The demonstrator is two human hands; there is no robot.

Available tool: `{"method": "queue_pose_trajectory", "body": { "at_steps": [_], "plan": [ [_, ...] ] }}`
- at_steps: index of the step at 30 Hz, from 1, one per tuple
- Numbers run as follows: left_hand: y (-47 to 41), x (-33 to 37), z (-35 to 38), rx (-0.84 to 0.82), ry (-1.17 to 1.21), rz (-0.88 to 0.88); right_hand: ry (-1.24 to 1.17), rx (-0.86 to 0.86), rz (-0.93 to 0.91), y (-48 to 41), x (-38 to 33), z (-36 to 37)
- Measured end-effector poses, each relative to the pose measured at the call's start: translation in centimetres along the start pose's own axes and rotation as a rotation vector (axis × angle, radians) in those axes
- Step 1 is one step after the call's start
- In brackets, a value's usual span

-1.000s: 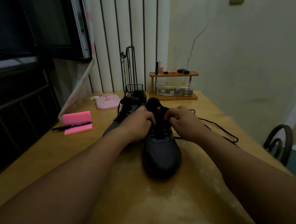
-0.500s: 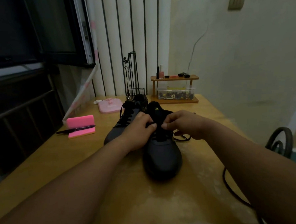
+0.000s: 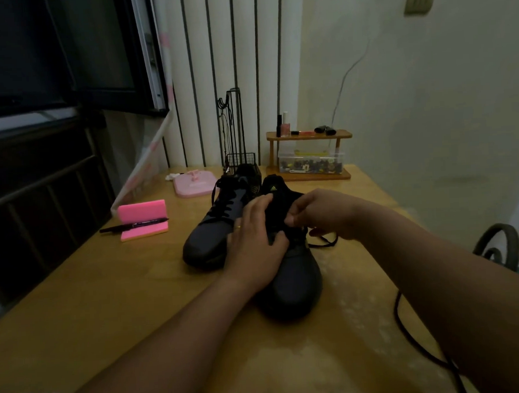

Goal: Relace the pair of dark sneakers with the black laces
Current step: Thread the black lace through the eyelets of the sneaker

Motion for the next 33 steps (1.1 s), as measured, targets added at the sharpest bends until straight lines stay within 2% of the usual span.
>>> {"method": "queue_pose_trajectory", "body": {
  "at_steps": [3, 5, 7, 11, 13, 15, 20, 25, 30, 33],
  "plan": [
    [-0.1, -0.3, 0.1, -0.010, 0.015, -0.008, -0.185, 0.021, 0.009, 0.1, 1.0, 0.3],
    [0.0, -0.3, 0.0, -0.002, 0.010, -0.014, -0.214, 0.034, -0.013, 0.3, 1.1, 0.5],
    [0.1, -0.2, 0.0, 0.009, 0.001, -0.010, -0.045, 0.067, -0.107, 0.3, 0.7, 0.7],
    [0.2, -0.2, -0.1, -0.003, -0.016, -0.011, 0.587, 0.110, -0.265, 0.3, -0.9, 1.3],
    [0.2, -0.1, -0.3, -0.022, -0.022, -0.005, 0.677, 0.073, -0.245, 0.2, -1.6, 1.2],
    [0.3, 0.1, -0.4, -0.038, -0.030, -0.002, 0.568, 0.030, -0.199, 0.2, -1.9, 0.8],
    [0.1, 0.1, -0.6, -0.028, 0.015, -0.043, -0.001, 0.047, -0.106, 0.9, -0.2, 0.5],
    [0.3, 0.0, -0.2, -0.004, 0.123, -0.090, -0.416, 0.006, -0.039, 0.9, 2.4, 1.1],
    [0.4, 0.3, -0.4, 0.017, 0.093, 0.018, -0.543, -0.056, -0.026, 0.9, 3.3, 1.4],
    [0.4, 0.3, -0.5, 0.011, 0.047, 0.015, -0.504, 0.012, -0.094, 1.2, 3.4, 1.3]
  ]
}}
Point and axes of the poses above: each hand's wrist, its own y-axis away from the middle knuckle, its own z-axis out of the palm, x = y × z, the point moved 1 cm from there along -y, towards the middle knuckle, and after that the axes turned 9 degrees about x, right-handed, at the moved point
